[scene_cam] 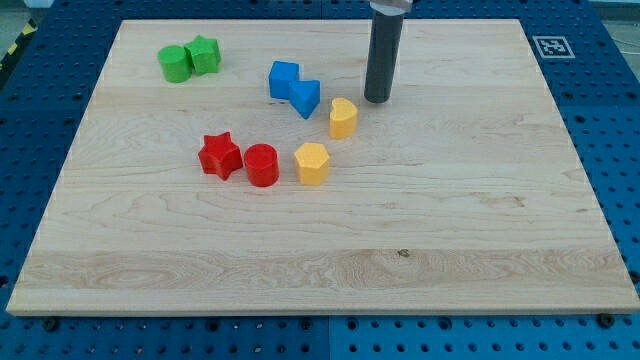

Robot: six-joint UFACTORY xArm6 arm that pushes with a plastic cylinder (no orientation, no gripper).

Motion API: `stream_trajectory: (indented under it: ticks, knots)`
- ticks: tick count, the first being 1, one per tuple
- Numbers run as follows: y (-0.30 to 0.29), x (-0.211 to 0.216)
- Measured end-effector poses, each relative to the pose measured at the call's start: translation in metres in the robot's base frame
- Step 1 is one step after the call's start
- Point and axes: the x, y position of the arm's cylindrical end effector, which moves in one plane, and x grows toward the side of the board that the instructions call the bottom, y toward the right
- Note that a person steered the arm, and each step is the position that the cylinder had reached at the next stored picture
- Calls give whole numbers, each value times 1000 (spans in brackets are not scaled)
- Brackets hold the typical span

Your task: Move the yellow heart close to the yellow hexagon

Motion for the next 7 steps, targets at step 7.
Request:
stream_trajectory:
  ticks: [7]
  knots:
    - [-52, 1]
